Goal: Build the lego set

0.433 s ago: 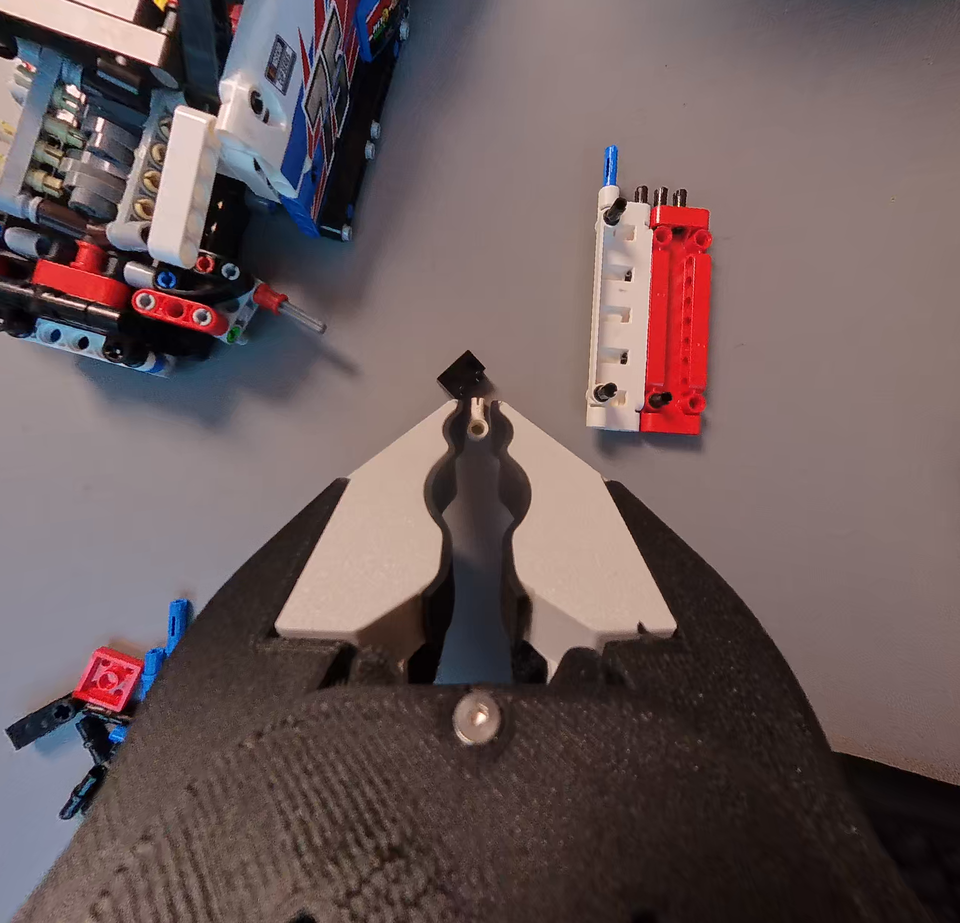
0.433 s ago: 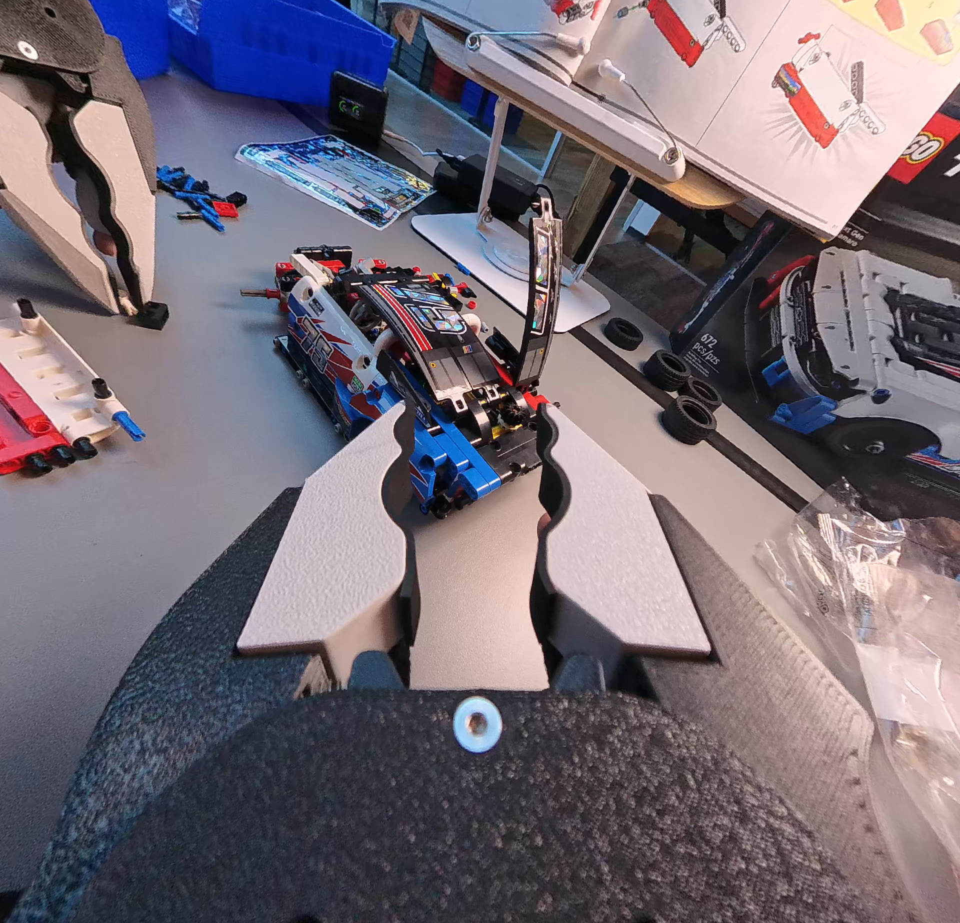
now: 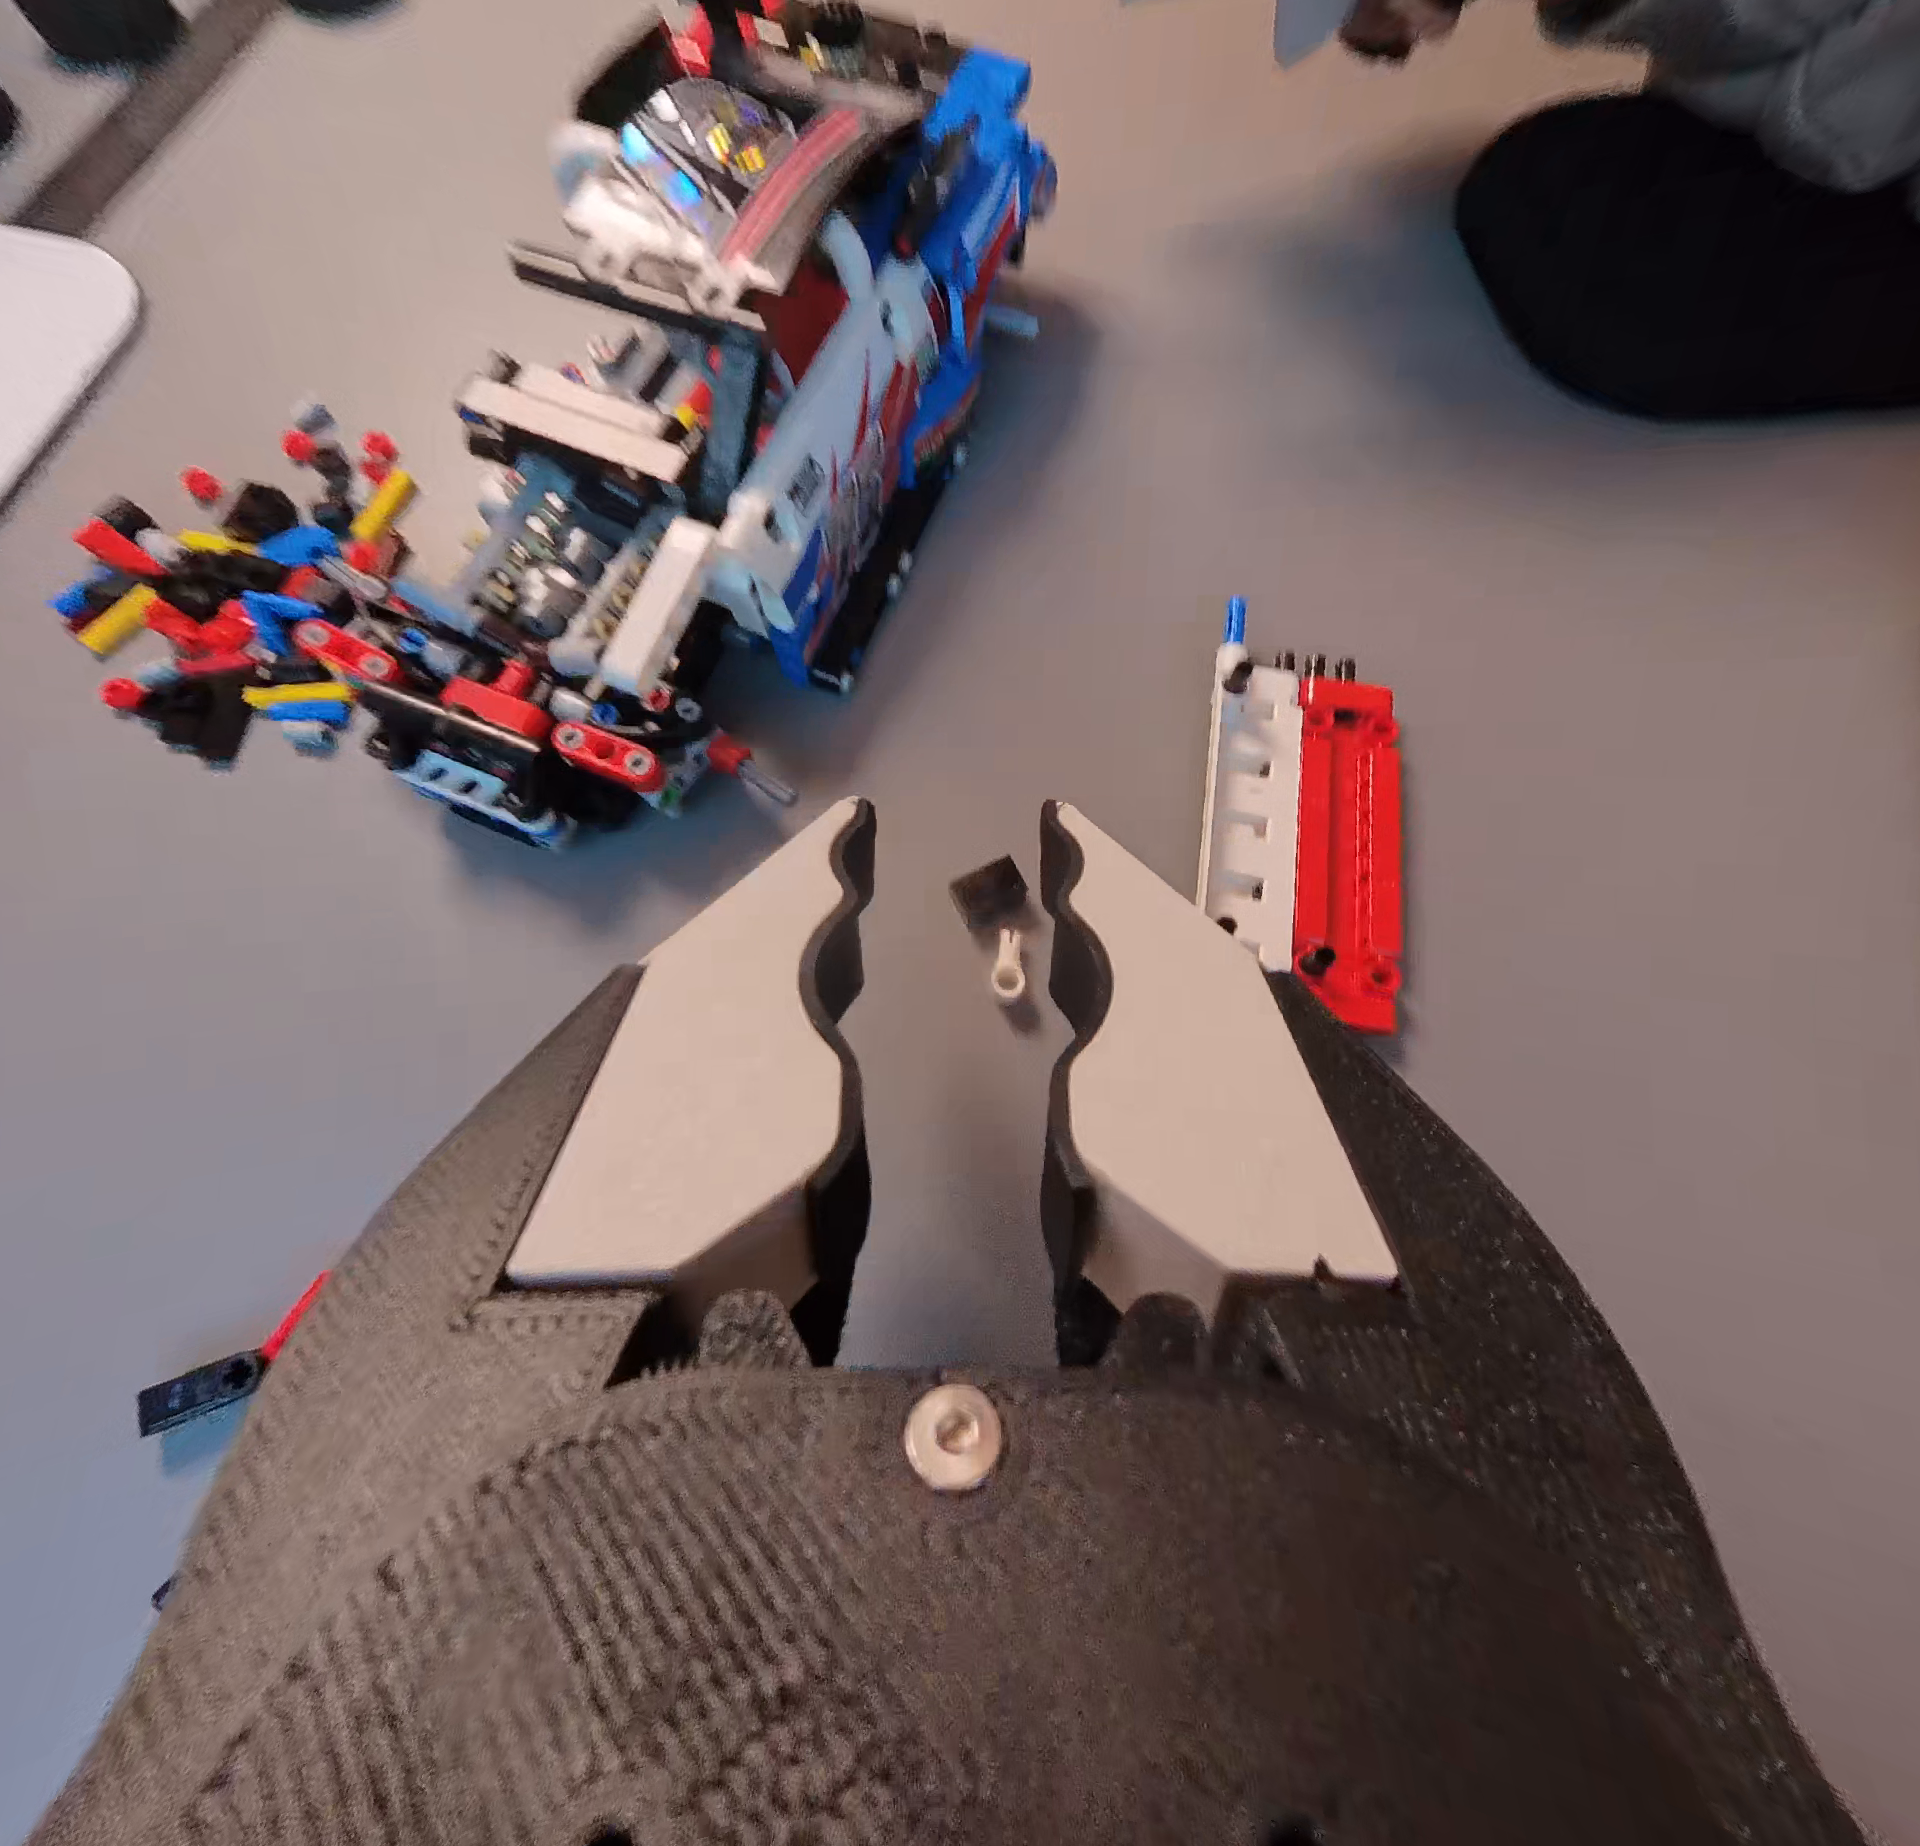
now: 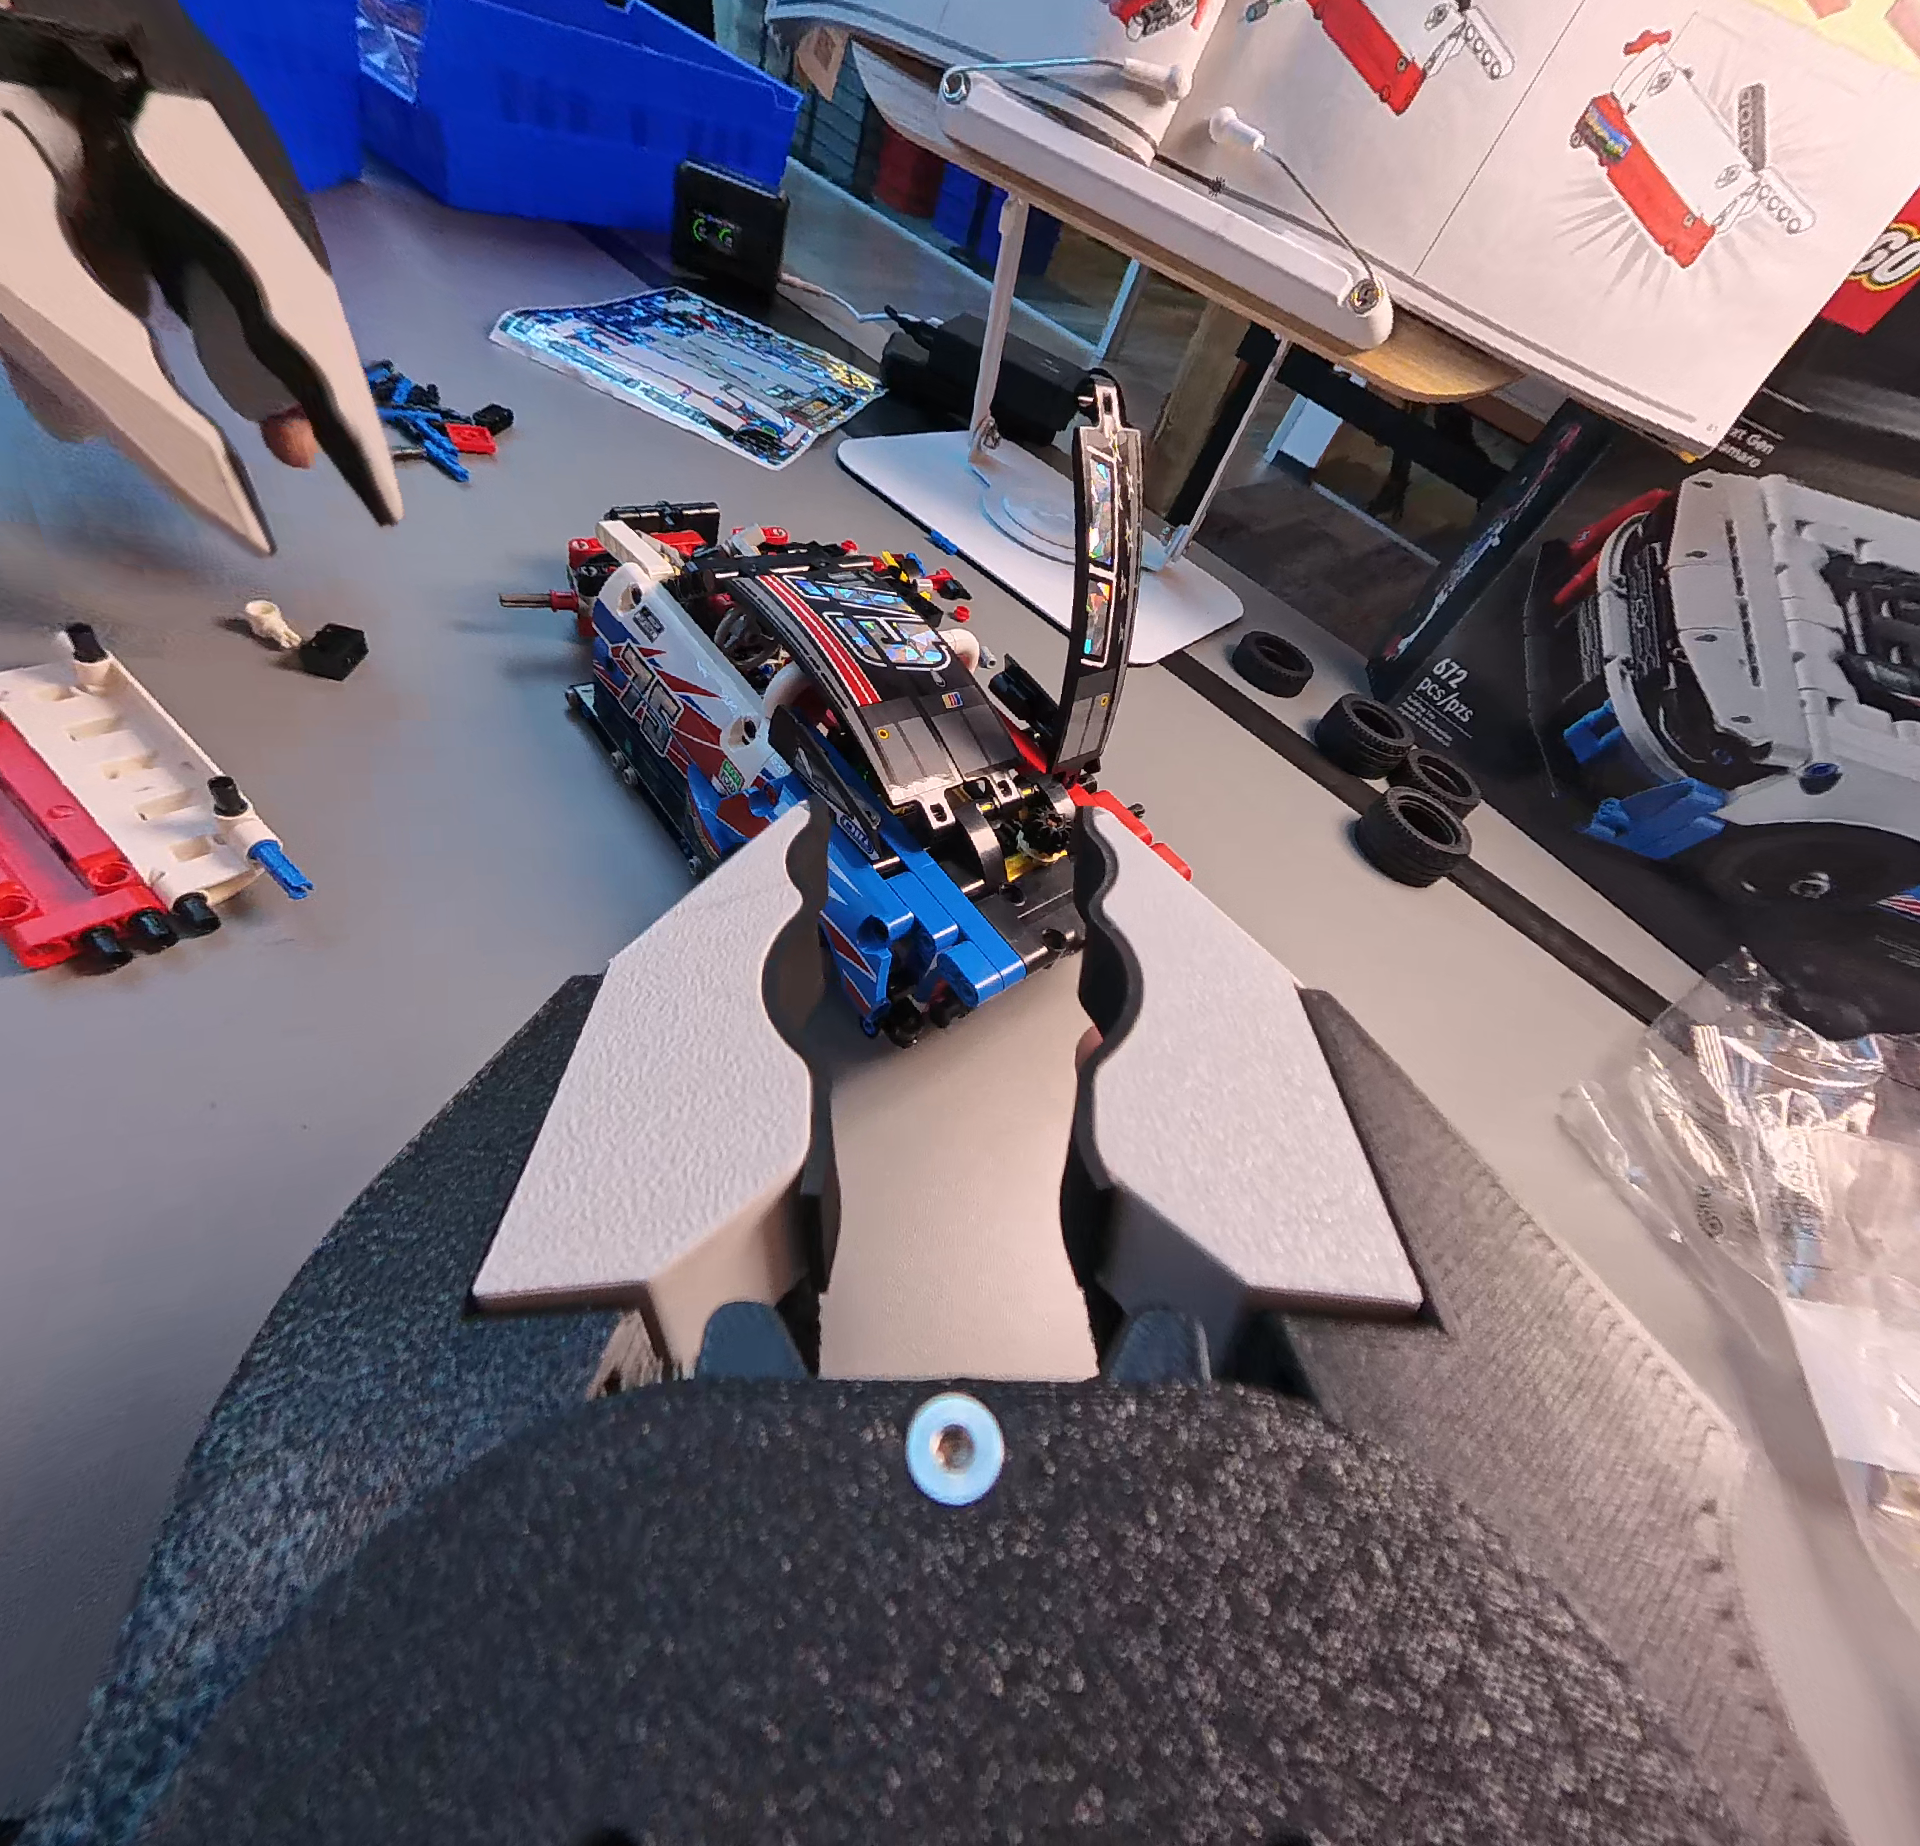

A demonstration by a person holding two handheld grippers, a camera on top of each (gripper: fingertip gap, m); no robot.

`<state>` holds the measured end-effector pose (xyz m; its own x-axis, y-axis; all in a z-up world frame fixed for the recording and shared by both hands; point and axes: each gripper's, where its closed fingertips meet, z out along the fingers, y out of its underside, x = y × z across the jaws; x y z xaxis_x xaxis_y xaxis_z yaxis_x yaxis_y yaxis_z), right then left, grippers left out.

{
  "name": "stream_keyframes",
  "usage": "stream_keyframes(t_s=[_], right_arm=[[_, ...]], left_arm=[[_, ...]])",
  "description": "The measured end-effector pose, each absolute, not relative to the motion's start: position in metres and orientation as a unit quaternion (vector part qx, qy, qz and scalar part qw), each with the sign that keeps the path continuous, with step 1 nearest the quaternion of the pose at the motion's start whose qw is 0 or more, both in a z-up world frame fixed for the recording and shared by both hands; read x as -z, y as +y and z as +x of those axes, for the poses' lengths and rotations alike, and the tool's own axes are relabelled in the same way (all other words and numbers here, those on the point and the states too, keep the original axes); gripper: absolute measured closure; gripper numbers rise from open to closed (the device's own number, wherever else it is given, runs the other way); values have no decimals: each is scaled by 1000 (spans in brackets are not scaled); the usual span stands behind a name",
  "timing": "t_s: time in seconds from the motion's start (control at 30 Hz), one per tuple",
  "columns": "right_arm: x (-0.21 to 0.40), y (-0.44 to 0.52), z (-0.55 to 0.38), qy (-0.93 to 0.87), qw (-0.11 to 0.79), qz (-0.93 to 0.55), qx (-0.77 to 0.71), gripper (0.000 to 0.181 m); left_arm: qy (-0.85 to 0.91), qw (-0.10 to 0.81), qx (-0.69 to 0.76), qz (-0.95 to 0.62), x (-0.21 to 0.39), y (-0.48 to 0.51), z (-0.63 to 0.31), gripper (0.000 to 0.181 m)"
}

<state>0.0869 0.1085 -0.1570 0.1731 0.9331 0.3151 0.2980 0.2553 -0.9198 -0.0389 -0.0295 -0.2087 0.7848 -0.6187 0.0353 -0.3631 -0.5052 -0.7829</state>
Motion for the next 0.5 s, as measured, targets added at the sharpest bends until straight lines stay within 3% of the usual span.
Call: stream_keyframes(t_s=[0.27,0.5], right_arm=[[141,104,85,-541,557,-533,-336,135],[132,110,88,-508,567,-538,-362,135]], left_arm=[[178,657,95,-727,99,-19,-66,139],[81,726,-80,-678,24,-74,-159,146]])
